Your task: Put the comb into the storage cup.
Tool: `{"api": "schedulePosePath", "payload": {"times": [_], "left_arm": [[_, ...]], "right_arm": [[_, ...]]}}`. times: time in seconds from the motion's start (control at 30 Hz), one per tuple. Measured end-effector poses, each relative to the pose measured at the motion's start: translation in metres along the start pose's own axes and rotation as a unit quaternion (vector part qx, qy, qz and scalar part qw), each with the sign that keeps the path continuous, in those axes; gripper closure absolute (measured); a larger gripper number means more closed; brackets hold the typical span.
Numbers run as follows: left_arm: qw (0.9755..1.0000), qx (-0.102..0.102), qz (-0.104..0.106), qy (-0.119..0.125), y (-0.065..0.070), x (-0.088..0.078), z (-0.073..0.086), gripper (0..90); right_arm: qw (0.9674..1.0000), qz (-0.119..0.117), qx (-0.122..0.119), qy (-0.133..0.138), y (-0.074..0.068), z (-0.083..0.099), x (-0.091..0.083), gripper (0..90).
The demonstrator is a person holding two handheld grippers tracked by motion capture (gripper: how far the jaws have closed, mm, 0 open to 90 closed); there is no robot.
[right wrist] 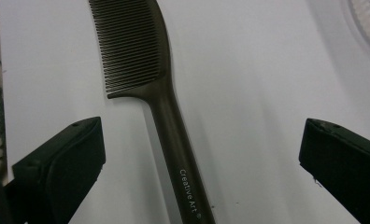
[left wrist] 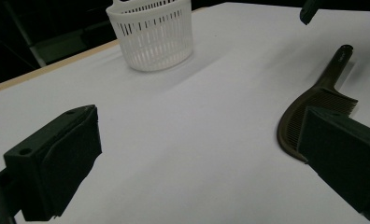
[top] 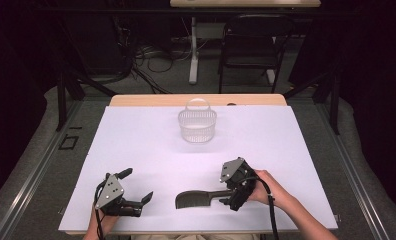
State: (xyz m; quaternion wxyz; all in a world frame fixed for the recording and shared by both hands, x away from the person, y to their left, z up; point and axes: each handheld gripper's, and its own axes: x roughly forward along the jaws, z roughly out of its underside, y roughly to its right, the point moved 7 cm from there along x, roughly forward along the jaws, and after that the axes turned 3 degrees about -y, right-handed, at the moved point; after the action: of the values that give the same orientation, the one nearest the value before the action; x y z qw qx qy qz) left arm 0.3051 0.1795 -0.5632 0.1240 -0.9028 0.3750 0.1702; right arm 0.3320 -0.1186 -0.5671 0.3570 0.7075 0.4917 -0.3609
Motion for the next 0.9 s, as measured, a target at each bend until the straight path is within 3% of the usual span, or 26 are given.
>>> {"api": "schedulePosePath", "payload": {"times": [0.23,0.53,0.7,0.9], "left_arm": [[1.0,-0.001,0.0,-0.001,-0.001,0.0,0.0,0.0],[1.0,-0.002,0.002,-0.001,-0.001,0.001,0.0,0.0],[1.0,-0.001,0.002,-0.001,-0.001,0.001,0.0,0.0],[1.0,-0.003,0.004,0.0,0.0,0.002,0.0,0.0]], "right_arm": [[0.9997,-0.01,-0.016,-0.015,-0.002,-0.001,0.005,7.0],[0.998,-0.026,-0.041,-0.041,-0.005,-0.003,0.011,30.8],[0.996,-0.033,-0.059,-0.058,-0.007,-0.006,0.015,42.5],[0.991,-0.051,-0.085,-0.091,-0.012,-0.011,0.022,54.6]]}}
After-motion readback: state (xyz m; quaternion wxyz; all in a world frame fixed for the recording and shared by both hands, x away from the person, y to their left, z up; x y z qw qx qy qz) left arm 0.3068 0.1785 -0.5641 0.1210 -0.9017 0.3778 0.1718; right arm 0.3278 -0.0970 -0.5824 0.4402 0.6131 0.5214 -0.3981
